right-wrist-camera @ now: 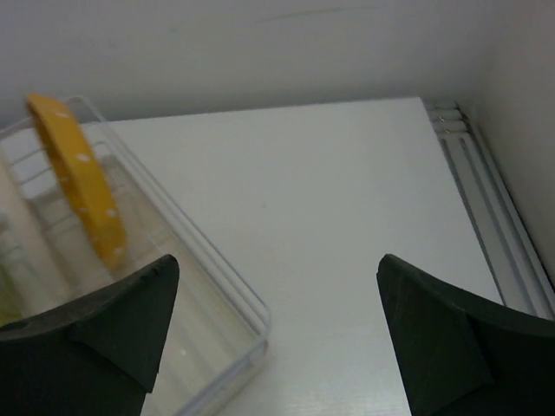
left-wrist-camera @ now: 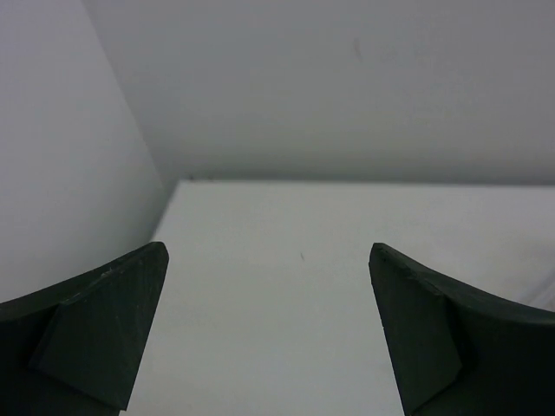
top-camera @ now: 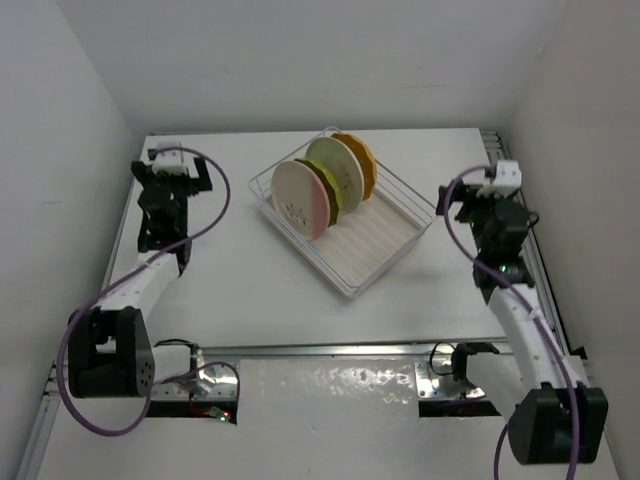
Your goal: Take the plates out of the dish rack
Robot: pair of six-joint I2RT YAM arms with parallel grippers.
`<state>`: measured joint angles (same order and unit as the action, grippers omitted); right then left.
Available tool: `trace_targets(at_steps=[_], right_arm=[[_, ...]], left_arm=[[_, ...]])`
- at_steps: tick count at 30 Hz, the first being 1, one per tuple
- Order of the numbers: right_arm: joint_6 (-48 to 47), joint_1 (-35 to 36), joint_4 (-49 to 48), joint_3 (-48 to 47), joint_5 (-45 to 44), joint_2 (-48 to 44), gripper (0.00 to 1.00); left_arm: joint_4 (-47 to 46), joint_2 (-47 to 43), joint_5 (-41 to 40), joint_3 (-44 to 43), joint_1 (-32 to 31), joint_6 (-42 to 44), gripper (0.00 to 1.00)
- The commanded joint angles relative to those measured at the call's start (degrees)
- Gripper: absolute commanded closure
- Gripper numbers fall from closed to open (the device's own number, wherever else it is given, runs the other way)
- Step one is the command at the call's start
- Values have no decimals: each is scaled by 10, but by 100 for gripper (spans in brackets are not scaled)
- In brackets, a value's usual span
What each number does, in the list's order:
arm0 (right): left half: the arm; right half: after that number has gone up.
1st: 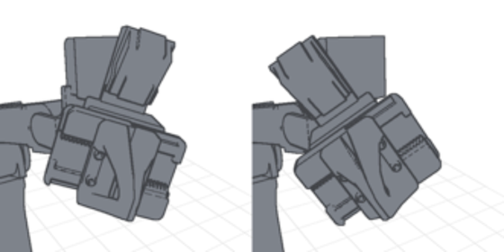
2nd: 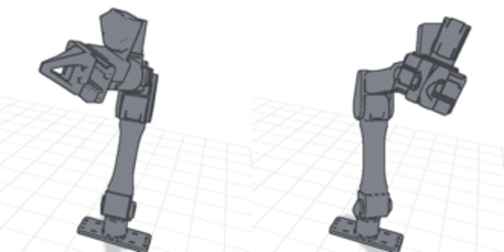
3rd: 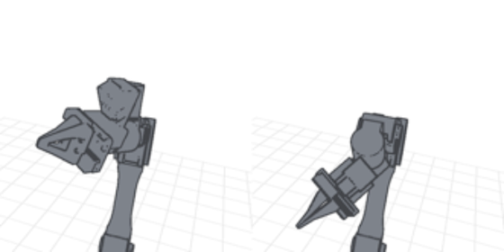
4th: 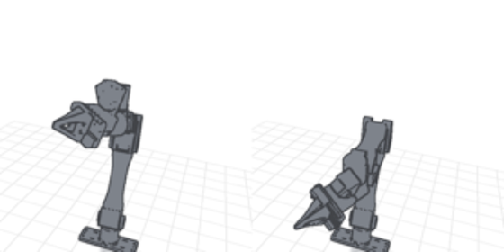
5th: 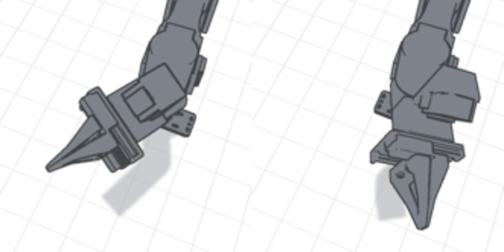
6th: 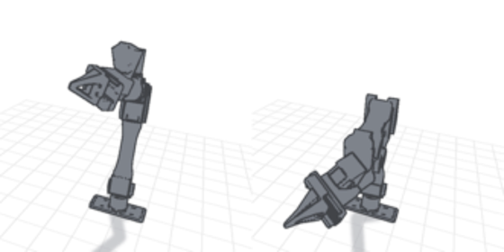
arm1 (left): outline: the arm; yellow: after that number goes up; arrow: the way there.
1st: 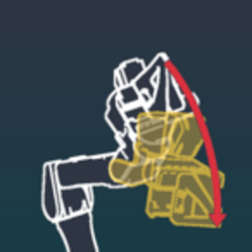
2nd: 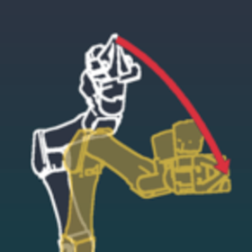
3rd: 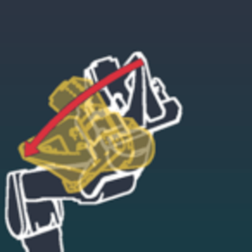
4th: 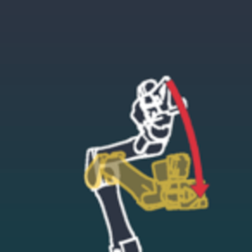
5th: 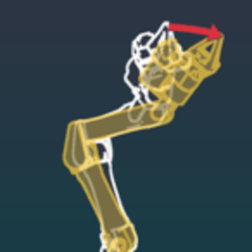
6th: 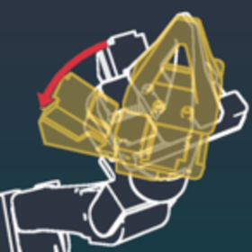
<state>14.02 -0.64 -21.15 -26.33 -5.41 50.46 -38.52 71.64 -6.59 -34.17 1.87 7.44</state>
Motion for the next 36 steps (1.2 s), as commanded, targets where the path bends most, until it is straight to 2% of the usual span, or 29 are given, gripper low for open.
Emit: trace_targets(at_steps=[1,2,3,4,5,6,7,8,10,12,13,14,18,19,21,23,25,29,34,36], right_arm=[[-81,2,233,-203,173,79,7],[-74,2,293,-241,205,106,16],[-67,2,312,-273,212,132,22],[-62,4,330,-332,218,182,27],[-61,18,347,-362,225,206,34],[-59,26,370,-388,227,228,37],[-56,30,378,-435,224,249,38],[-52,49,386,-457,217,283,39],[-67,81,399,-515,175,309,38],[-96,131,417,-544,141,343,36],[-95,140,421,-570,138,351,34],[-61,141,419,-576,144,365,34],[-37,142,387,-569,133,389,47],[-29,142,387,-579,131,397,57],[-15,142,393,-609,142,426,60],[-8,142,393,-627,150,445,57],[-4,142,386,-642,152,469,50],[-13,142,368,-661,156,517,49],[-24,144,387,-716,185,579,47],[-26,150,386,-719,188,597,50]], left_arm=[[91,-39,-13,-75,1,89,0],[120,-41,20,-107,1,142,0],[133,-42,56,-123,0,154,0],[152,-34,135,-163,-4,160,0],[225,-25,179,-194,-5,177,0],[272,-11,231,-226,-6,191,0],[323,19,330,-286,-9,208,0],[382,32,357,-308,-10,202,0],[403,56,380,-331,-11,135,1],[405,62,398,-328,-12,129,22],[403,61,396,-317,-13,125,30],[395,61,392,-312,-13,105,42],[375,82,411,-315,-35,142,53],[384,91,416,-330,-36,164,53],[427,130,427,-375,-39,188,45],[469,160,430,-401,-39,209,40],[468,166,425,-411,-39,206,40],[434,155,424,-387,-39,187,35],[440,139,415,-372,-39,186,32],[440,132,401,-361,-39,187,32]])
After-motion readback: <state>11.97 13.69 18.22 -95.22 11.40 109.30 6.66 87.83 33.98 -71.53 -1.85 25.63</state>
